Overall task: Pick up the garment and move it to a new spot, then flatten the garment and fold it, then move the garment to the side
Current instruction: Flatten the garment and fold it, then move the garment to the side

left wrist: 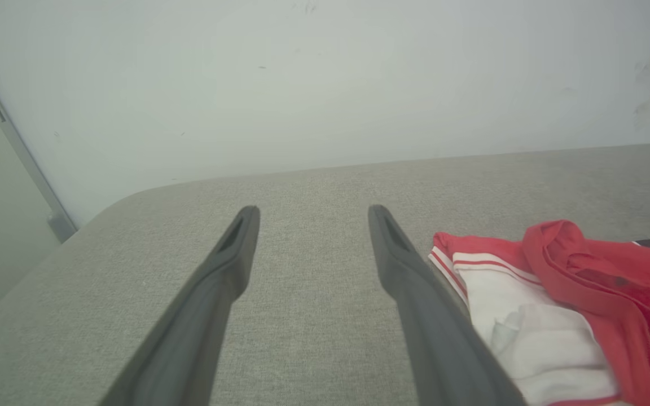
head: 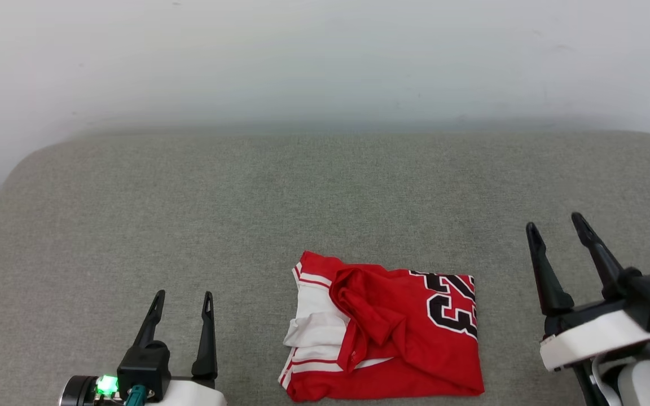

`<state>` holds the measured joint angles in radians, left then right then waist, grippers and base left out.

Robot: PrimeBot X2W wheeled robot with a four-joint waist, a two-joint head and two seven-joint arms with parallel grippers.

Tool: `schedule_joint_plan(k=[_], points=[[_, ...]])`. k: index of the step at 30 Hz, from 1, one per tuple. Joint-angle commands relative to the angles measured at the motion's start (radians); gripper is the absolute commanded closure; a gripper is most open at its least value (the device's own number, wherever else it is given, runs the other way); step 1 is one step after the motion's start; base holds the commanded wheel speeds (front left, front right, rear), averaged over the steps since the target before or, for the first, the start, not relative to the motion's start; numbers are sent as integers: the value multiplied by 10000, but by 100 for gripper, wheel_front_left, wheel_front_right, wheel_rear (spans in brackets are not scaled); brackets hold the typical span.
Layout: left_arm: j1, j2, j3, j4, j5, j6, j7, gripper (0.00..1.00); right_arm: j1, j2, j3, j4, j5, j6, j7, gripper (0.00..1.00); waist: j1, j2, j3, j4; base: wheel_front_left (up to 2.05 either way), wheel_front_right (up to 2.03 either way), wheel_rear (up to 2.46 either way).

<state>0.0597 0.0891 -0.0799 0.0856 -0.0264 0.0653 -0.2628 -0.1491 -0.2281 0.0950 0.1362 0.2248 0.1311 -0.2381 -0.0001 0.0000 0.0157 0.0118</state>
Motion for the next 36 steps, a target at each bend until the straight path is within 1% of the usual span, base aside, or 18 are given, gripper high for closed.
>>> schedule_joint_plan(k=[1, 4, 7, 14, 21, 27, 33, 36], points=[[136, 48, 17, -56, 22, -3, -26, 0, 305, 211, -165, -142, -157, -8, -57, 0, 1, 0, -56, 5, 0, 0, 0], [187, 57, 39, -102, 7, -21, -26, 0, 927, 702, -700, -476, -516, -8, -170, 0, 1, 0, -146, 16, 0, 0, 0], [277, 54, 27, -144, 9, -37, -26, 0, 1474, 1053, -973, -748, -764, -8, -202, 0, 1, 0, -213, 39, 0, 0, 0], [383, 21, -13, -134, -3, -33, -26, 0, 2420, 1571, -1411, -942, -971, -8, -252, 0, 1, 0, -348, 166, 0, 0, 0], [492, 34, -17, -56, -10, -47, -26, 0, 2864, 1730, -1400, -1042, -1162, -8, -275, 0, 1, 0, -389, 259, 0, 0, 0], [508, 38, -12, -9, -18, -39, -26, 0, 2948, 1779, -1404, -1019, -1231, -8, -280, 0, 1, 0, -410, 281, 0, 0, 0], [499, 35, -31, 16, 10, -12, -26, 0, 2662, 1787, -1424, -1057, -1333, -8, -281, 0, 1, 0, -415, 285, 0, 0, 0], [500, 21, -53, 11, 20, 15, -26, 0, 2290, 1565, -1526, -1132, -1317, -8, -274, 0, 1, 0, -403, 283, 0, 0, 0]])
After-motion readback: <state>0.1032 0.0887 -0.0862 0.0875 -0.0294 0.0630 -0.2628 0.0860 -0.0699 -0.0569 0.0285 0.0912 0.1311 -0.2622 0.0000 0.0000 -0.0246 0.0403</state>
